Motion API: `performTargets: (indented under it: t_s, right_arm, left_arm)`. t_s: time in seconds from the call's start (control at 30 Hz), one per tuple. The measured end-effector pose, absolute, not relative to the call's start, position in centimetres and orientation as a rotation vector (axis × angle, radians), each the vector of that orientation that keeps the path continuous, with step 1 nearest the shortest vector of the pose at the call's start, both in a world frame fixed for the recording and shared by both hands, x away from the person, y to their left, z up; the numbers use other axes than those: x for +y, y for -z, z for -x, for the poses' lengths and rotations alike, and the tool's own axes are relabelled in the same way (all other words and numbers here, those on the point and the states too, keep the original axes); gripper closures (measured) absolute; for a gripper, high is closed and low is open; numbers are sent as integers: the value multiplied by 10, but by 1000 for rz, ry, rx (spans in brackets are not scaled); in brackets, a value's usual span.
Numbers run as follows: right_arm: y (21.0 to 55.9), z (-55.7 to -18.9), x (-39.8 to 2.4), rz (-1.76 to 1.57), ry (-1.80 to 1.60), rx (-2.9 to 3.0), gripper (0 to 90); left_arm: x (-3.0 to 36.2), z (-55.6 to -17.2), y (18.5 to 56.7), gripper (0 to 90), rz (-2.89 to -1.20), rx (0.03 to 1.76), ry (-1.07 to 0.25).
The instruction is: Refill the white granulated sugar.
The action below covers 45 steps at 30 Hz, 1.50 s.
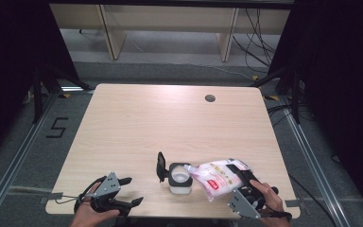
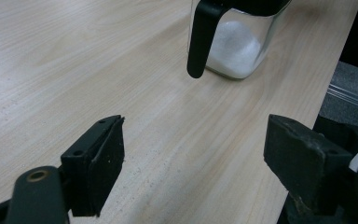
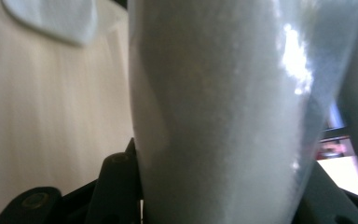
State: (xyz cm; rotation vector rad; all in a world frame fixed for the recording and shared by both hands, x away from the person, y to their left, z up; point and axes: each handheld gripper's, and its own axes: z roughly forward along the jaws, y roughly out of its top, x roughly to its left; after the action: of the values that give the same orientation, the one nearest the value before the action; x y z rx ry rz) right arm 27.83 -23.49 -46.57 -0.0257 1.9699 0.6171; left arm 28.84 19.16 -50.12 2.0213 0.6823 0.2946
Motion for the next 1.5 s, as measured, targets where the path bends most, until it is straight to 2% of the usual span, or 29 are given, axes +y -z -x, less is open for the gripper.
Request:
performTargets:
  t_s: [0.37,0.53,0.67,1.5]
  right_arm:
    - [486,-305,-261,-305,-1014,2083,580]
    - [493,-314,-277,-462,-1138,2073,584]
    - [496,-320,-289,-582,-1245,2027,584]
    - [500,-320,-312,-873,-1412,1982,585]
  left_arm:
    - [193,-287,500,199,-2028,716,-288]
    - [194,-288,499,199,-2046,672,-310]
    - [193,-287,501,199,-2016,720,-296]
    - [194,-288,501,199,-2018,706,-304]
